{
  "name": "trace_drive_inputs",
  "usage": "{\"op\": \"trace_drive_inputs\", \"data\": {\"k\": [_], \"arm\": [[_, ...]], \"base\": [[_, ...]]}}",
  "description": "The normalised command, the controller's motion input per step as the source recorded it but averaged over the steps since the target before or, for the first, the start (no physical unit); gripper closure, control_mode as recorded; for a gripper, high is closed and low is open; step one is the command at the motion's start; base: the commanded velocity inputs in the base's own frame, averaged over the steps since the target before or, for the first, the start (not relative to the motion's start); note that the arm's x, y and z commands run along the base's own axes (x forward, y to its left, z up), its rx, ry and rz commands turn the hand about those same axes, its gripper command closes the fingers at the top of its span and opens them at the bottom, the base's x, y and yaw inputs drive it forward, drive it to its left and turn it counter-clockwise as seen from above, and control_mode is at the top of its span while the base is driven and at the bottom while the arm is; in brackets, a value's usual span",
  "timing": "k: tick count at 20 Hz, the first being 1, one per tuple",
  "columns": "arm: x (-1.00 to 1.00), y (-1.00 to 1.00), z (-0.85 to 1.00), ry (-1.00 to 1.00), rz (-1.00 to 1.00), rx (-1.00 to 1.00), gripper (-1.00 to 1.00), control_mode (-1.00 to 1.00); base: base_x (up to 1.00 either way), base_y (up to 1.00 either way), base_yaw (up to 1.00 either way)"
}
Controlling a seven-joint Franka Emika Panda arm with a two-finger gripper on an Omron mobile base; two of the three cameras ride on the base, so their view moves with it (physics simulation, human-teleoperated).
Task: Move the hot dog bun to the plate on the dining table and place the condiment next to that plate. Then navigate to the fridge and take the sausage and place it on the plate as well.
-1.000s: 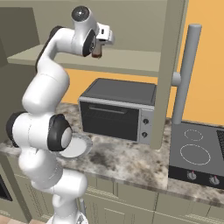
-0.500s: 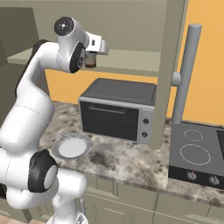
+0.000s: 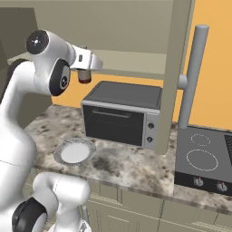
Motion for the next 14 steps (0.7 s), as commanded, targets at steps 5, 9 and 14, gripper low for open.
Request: {"op": "trace_drive_inputs", "data": {"k": [5,9,14], "arm": [[-0.7,0.09,0.05,0.05,-0.11,0.0,1.0,1.0],[0.0,0.0,0.0,0.0,0.0,0.0,1.0,1.0],[0.0,0.0,0.0,0.0,0.0,0.0,1.0,1.0]], "base": [[-0.17,0.04,-0.03],[-0.86,0.25,-0.34],[-0.83,0.14,-0.64]]}}
